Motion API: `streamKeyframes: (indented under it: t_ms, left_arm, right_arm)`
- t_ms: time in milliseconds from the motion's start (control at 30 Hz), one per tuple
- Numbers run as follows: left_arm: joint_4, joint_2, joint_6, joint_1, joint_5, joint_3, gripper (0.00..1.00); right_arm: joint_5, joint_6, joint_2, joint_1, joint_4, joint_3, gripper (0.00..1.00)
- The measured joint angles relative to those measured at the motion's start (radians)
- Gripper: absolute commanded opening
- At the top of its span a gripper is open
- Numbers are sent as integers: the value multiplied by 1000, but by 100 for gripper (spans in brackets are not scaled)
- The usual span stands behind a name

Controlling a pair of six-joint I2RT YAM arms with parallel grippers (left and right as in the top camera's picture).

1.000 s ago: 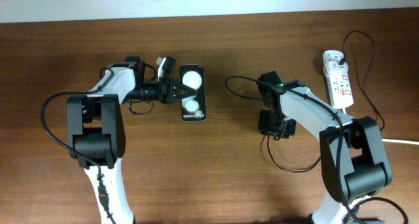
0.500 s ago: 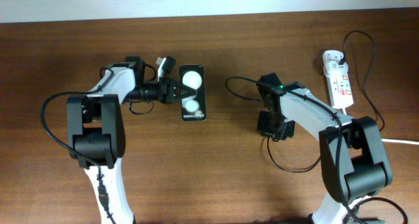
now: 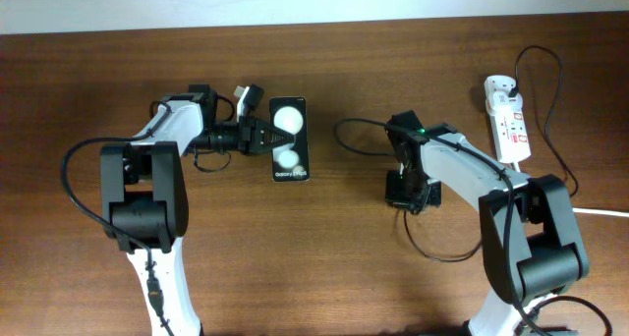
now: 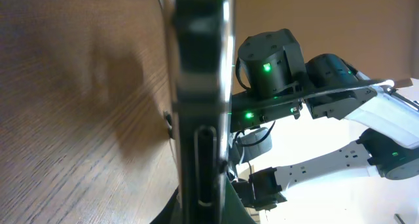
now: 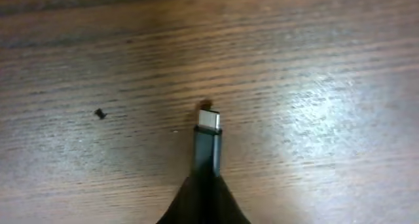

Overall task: Plug charger to phone and switch on socket
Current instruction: 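Lift the plug and bring it under the phone's bottom port, then push the USB-C plug up into the phone's port with the right gripper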

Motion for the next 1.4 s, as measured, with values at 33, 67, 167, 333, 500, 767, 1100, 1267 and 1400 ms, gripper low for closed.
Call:
streamKeyframes:
  t_ms: [33, 67, 167, 333, 500, 767, 1100, 1267, 1400]
  left_arm:
    - [1, 0, 0, 0, 0, 0, 0]
    - [4, 0, 0, 0, 0, 0, 0]
    - [4, 0, 0, 0, 0, 0, 0]
    - [4, 0, 0, 7, -2, 0, 0]
    - [4, 0, 0, 7, -1, 0, 0]
    - [7, 0, -1, 7, 10, -1, 0]
    - [6, 0, -3, 7, 46, -1, 0]
    - [-4, 0, -28, 7, 50, -1, 0]
    - [-3, 0, -115, 7, 52, -1, 0]
  right_arm:
    - [-1, -4, 0, 0, 0, 0, 4]
    - [-1, -18, 0, 0, 0, 0, 4]
    - [-41, -113, 0, -7, 0, 0, 4]
    - [-472, -443, -185, -26, -22, -16, 4]
    - [-826, -651, -304, -6, 58, -132, 4]
    - [-712, -217, -300, 348, 679, -265, 4]
    - [-334, 192, -300, 448, 840, -265, 4]
    - [-311, 206, -300, 435, 847, -265, 4]
    - [-298, 211, -300, 432, 847, -265, 4]
